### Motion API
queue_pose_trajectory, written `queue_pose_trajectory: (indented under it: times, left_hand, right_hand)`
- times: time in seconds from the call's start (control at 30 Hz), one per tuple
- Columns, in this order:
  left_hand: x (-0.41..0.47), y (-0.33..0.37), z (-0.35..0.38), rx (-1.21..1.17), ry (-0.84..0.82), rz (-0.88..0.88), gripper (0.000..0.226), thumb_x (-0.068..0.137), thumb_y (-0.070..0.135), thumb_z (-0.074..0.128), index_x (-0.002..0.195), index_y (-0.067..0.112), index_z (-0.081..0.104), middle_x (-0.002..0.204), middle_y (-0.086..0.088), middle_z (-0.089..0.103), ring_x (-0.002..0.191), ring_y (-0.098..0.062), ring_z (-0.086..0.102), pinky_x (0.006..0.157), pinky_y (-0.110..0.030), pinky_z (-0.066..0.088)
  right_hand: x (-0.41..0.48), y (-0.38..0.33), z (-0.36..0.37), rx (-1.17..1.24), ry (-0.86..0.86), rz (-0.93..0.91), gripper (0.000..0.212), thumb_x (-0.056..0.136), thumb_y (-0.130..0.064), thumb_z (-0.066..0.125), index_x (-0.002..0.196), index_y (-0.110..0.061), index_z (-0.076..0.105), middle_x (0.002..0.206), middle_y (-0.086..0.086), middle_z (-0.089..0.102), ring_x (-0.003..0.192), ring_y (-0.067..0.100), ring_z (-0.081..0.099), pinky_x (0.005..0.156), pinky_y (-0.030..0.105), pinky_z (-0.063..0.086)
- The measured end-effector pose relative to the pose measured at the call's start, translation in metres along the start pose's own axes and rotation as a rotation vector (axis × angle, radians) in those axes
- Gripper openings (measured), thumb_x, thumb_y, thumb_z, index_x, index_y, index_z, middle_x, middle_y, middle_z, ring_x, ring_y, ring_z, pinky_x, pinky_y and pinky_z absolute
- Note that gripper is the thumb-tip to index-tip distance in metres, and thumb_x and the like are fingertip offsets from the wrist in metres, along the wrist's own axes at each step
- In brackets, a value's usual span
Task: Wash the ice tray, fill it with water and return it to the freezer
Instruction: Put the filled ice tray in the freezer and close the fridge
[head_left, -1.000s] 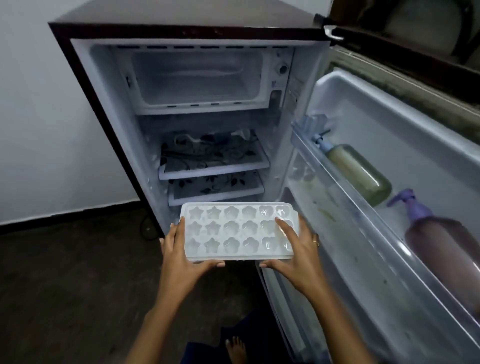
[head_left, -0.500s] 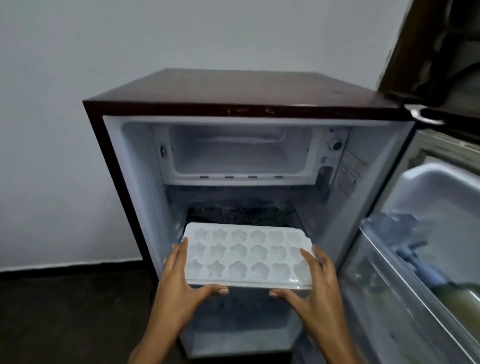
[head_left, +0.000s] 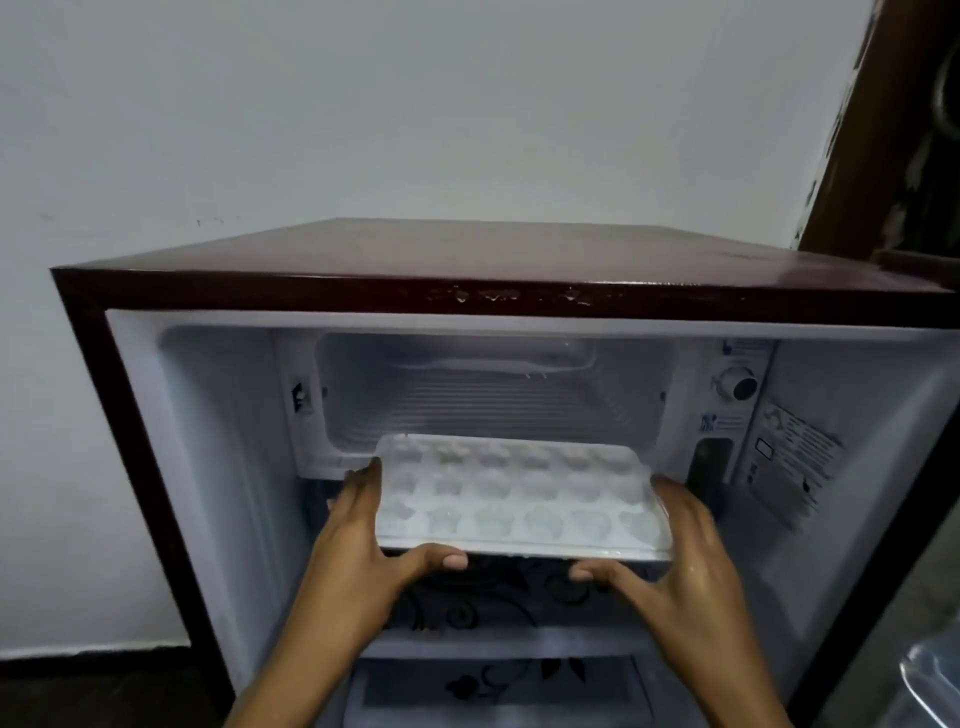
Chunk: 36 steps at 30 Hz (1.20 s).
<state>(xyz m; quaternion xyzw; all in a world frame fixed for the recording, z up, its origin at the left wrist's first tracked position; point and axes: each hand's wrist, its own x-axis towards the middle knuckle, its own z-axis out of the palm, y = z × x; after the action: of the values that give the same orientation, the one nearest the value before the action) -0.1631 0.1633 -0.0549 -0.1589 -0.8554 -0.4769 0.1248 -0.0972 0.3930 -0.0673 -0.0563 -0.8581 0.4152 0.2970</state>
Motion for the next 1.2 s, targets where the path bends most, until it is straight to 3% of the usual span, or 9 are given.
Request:
queue_pose_trajectory:
  times: [0.1,0.17,0.3,0.43,0.57,0.77,0.9,1.07,1.2]
  left_hand:
    - [0.025,0.008,0.003,0.059,-0.021,-0.021,0.123,0.042,0.063,0.063,0.148,0.019,0.019,0.152,0.003,0.025,0.139,-0.016,0.025,0.108,-0.026,0.026]
    - [0.045,0.007,0.004,0.090,-0.022,0.002,0.123,0.040,0.063,0.064,0.147,0.017,0.024,0.150,-0.001,0.031,0.136,-0.019,0.032,0.105,-0.027,0.030]
    - [0.082,-0.007,0.010,0.097,-0.033,-0.031,0.114,0.050,0.056,0.081,0.145,0.020,0.030,0.147,-0.001,0.037,0.131,-0.021,0.038,0.100,-0.027,0.035]
    - [0.101,-0.023,0.014,0.135,-0.058,-0.082,0.106,0.064,0.049,0.075,0.148,0.015,0.019,0.154,-0.003,0.024,0.140,-0.022,0.025,0.110,-0.030,0.025]
    - [0.115,-0.034,0.016,0.103,-0.071,-0.102,0.108,0.062,0.050,0.074,0.148,0.013,0.020,0.153,-0.004,0.027,0.139,-0.021,0.027,0.110,-0.029,0.024]
    - [0.135,-0.041,0.021,0.106,-0.156,-0.135,0.127,0.049,0.074,0.068,0.149,0.013,0.018,0.152,-0.006,0.029,0.138,-0.022,0.028,0.113,-0.034,0.026]
    - [0.140,-0.048,0.028,0.136,-0.117,-0.137,0.104,0.071,0.049,0.071,0.149,0.011,0.014,0.154,-0.008,0.022,0.141,-0.023,0.022,0.112,-0.030,0.020]
    - [0.143,-0.051,0.029,0.135,-0.129,-0.154,0.107,0.068,0.054,0.068,0.149,0.011,0.014,0.154,-0.008,0.022,0.141,-0.024,0.023,0.112,-0.031,0.021]
    - [0.141,-0.053,0.032,0.279,-0.110,-0.137,0.101,0.076,0.057,0.059,0.149,0.012,0.007,0.157,-0.010,0.009,0.144,-0.025,0.009,0.116,-0.034,0.010]
  right_hand:
    - [0.026,-0.002,0.000,0.002,-0.006,-0.023,0.104,0.043,-0.051,0.076,0.135,-0.017,0.041,0.128,-0.004,0.044,0.116,0.009,0.041,0.095,0.022,0.033]
    - [0.043,-0.002,0.004,0.006,0.002,-0.030,0.098,0.050,-0.043,0.082,0.135,-0.016,0.041,0.132,0.001,0.044,0.120,0.016,0.044,0.095,0.024,0.035]
    - [0.076,0.010,0.020,0.049,-0.023,-0.053,0.092,0.047,-0.055,0.080,0.127,-0.021,0.050,0.124,-0.002,0.054,0.112,0.013,0.053,0.091,0.026,0.045]
    - [0.100,0.019,0.037,0.080,-0.059,-0.003,0.086,0.056,-0.037,0.086,0.130,-0.023,0.045,0.126,-0.004,0.049,0.111,0.009,0.047,0.091,0.022,0.039]
    - [0.117,0.024,0.052,0.058,-0.113,-0.008,0.098,0.049,-0.054,0.083,0.132,-0.018,0.045,0.130,0.003,0.052,0.119,0.019,0.050,0.101,0.037,0.044]
    - [0.129,0.031,0.059,0.041,-0.158,0.038,0.089,0.064,-0.041,0.079,0.138,-0.015,0.038,0.136,0.003,0.042,0.125,0.019,0.042,0.103,0.025,0.034]
    - [0.137,0.034,0.062,0.027,-0.232,0.064,0.097,0.060,-0.057,0.076,0.139,-0.016,0.037,0.140,0.003,0.043,0.127,0.021,0.044,0.108,0.038,0.037]
    - [0.138,0.038,0.062,-0.016,-0.268,0.100,0.089,0.077,-0.041,0.070,0.147,-0.016,0.020,0.152,0.003,0.025,0.137,0.019,0.029,0.113,0.027,0.025]
    - [0.135,0.034,0.063,-0.018,-0.265,0.105,0.086,0.081,-0.036,0.067,0.147,-0.016,0.015,0.152,0.002,0.024,0.137,0.016,0.026,0.102,0.014,0.017]
